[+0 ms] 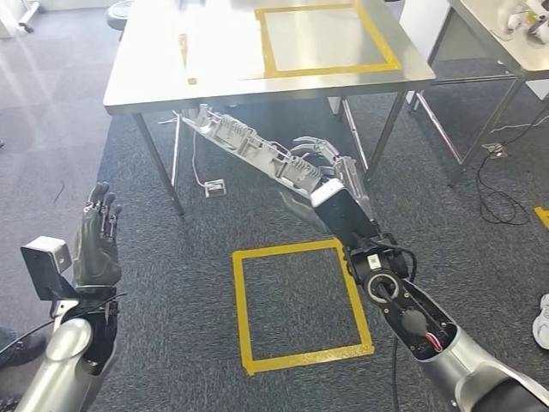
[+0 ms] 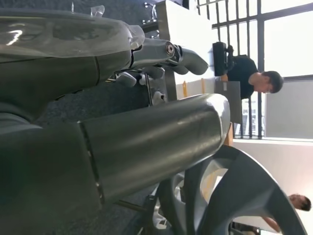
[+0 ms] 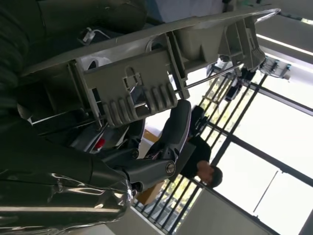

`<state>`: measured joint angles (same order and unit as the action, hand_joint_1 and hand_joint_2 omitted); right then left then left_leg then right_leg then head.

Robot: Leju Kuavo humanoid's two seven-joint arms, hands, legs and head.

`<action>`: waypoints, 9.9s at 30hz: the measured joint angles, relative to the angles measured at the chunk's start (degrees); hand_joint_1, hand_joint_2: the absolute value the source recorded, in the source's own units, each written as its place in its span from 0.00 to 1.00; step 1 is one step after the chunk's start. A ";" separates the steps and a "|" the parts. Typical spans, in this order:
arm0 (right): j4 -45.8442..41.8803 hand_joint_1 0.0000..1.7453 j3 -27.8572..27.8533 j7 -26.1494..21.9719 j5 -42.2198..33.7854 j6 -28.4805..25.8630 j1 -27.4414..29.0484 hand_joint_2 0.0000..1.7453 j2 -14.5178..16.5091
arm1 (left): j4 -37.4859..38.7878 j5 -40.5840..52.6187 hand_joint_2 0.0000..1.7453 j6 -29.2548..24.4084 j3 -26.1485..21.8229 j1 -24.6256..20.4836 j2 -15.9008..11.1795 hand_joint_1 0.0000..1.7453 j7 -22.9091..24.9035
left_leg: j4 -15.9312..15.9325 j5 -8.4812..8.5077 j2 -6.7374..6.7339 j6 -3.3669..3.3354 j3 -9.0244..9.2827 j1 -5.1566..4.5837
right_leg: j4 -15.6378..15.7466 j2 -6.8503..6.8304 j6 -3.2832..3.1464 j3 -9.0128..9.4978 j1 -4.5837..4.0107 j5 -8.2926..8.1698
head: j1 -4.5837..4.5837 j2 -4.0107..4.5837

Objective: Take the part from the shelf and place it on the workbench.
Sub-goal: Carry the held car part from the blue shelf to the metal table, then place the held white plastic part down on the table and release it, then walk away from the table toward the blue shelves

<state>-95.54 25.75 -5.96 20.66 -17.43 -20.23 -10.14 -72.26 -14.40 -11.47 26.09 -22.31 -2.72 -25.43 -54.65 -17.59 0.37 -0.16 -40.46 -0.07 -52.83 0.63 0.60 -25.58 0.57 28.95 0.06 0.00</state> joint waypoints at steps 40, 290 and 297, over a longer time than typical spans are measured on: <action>3.87 1.00 -6.64 -1.91 0.04 -3.80 -3.16 1.00 -1.99 | 1.96 1.23 0.00 1.75 0.06 -0.88 0.85 0.00 -2.09 | 1.60 -2.54 0.24 -1.62 5.03 0.38 | -17.51 -0.10 2.22 -10.04 0.22 5.11 | 1.91 0.00; 15.69 0.00 -2.16 -3.62 -27.75 10.58 -3.80 0.00 3.58 | 4.99 1.79 0.00 4.05 -1.48 -2.21 2.14 0.00 -4.62 | 0.35 -1.22 -0.62 -1.57 2.76 -0.21 | -7.89 -0.49 1.61 -3.96 0.35 -1.82 | 3.29 0.00; 15.12 0.00 -2.14 -3.49 -27.73 10.63 -3.89 0.00 3.58 | 4.99 1.67 0.00 3.91 -1.48 -2.19 2.07 0.00 -4.56 | -3.94 -4.48 -0.33 0.55 -0.24 0.08 | -0.16 -0.87 -0.62 -2.27 0.43 -3.40 | 2.65 0.00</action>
<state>-80.42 23.61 -9.45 -7.07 -6.80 -24.12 -6.56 -67.28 -12.74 -7.56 24.62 -24.49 -0.66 -29.99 -58.60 -22.08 0.04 0.39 -40.70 0.01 -52.99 -0.24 -0.02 -27.84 1.00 25.54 2.71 0.00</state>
